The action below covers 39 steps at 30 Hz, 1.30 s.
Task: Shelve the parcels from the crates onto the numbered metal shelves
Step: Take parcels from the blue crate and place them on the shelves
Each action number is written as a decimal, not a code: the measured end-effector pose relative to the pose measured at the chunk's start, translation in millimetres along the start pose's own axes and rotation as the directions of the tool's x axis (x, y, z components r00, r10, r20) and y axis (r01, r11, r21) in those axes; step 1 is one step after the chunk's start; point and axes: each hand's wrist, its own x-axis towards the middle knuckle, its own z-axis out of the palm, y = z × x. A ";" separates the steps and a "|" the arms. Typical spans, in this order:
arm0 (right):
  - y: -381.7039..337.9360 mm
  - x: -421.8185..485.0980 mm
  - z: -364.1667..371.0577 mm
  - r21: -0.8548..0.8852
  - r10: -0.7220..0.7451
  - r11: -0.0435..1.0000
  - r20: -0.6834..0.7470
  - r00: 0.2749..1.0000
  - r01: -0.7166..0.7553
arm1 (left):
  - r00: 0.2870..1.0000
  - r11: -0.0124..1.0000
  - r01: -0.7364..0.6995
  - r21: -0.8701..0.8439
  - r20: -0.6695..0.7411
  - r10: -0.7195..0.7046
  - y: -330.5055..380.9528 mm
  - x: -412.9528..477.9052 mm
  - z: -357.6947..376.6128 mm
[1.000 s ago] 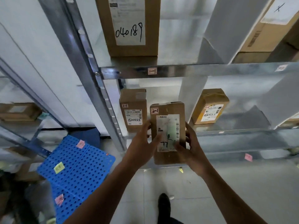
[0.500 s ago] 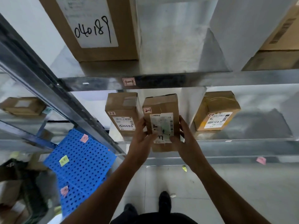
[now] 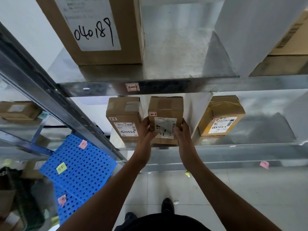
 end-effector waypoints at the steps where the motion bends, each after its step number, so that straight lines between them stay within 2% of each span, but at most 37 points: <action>1: 0.4 2.3 1.3 0.010 0.010 1.000 -0.005 1.000 -0.010 | 1.000 1.000 0.013 -0.003 0.003 -0.013 -1.4 1.2 -0.4; 12: -2.2 19.6 5.3 0.071 0.015 0.997 -0.083 0.996 -0.009 | 0.998 1.000 0.020 0.021 0.063 -0.021 -3.8 10.9 3.2; 14: -0.9 16.7 4.3 0.062 0.034 0.998 -0.069 0.997 -0.029 | 0.997 0.997 0.005 0.081 0.075 -0.011 -1.1 5.0 1.9; 16: 0.2 10.1 1.7 0.045 0.044 0.998 -0.047 0.998 -0.042 | 0.993 0.973 -0.069 0.221 0.113 0.045 1.4 -6.4 -3.5; 19: -0.2 1.2 -1.6 0.017 0.001 1.000 -0.039 0.999 -0.001 | 0.967 0.841 -0.253 0.478 0.160 0.200 7.5 -27.0 -17.8; 23: -4.2 -5.3 1.1 -0.017 -0.083 0.996 -0.044 0.996 0.082 | 0.935 0.675 -0.347 0.651 0.180 0.306 25.1 -36.9 -33.2; 29: -17.0 -0.4 8.6 -0.035 -0.121 0.992 -0.139 0.983 0.117 | 0.925 0.580 -0.356 0.733 0.189 0.329 47.0 -27.8 -43.4; 33: -24.1 10.3 13.1 -0.183 -0.178 0.973 -0.211 0.961 0.140 | 0.894 0.483 -0.374 0.791 0.169 0.415 53.6 -11.7 -55.4; 36: -29.9 20.5 13.7 -0.245 -0.172 0.963 -0.261 0.950 0.108 | 0.896 0.409 -0.329 0.851 0.144 0.421 57.6 11.2 -67.6; 39: -34.2 28.0 14.7 -0.317 -0.163 0.945 -0.258 0.952 0.077 | 0.921 0.321 -0.261 0.910 0.136 0.365 55.2 31.0 -77.4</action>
